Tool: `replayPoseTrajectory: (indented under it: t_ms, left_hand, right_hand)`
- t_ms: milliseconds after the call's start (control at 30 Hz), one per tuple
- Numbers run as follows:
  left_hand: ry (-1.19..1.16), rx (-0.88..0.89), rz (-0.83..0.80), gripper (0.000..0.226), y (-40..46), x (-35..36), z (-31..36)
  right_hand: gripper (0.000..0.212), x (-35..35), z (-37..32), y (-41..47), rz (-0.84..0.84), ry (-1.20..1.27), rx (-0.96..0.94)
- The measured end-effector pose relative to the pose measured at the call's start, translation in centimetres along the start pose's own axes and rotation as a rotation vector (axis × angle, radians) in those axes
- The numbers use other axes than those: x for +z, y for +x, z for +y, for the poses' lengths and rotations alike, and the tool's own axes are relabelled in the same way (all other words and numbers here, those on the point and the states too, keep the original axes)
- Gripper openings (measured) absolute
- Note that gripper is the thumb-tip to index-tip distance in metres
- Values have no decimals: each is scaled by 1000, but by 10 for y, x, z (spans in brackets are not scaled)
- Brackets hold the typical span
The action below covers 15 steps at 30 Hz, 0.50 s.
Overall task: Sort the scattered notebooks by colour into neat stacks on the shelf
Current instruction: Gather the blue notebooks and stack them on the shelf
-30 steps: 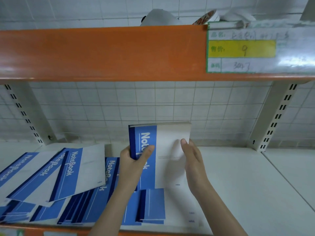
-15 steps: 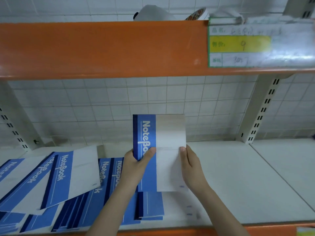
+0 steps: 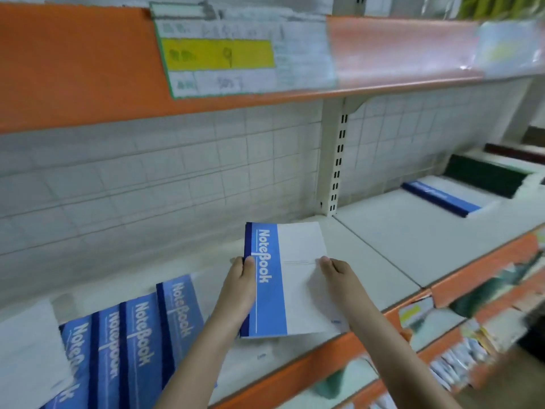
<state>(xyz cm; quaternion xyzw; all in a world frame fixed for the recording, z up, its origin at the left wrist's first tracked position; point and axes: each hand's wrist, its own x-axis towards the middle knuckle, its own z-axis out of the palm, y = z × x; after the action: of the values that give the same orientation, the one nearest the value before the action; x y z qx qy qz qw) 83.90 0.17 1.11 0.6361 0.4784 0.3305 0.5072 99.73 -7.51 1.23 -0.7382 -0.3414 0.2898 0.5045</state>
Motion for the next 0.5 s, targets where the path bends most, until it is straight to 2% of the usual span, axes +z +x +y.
replayPoseTrajectory:
  t_ms: [233,500]
  left_hand:
    - [-55,-12,-200,33,7,97,25]
    - [-30,0,-396,35,-3,226,57]
  right_hand:
    - [37,-89,32,-1,196,0,75]
    - [35,-202,82,3,378,158,210]
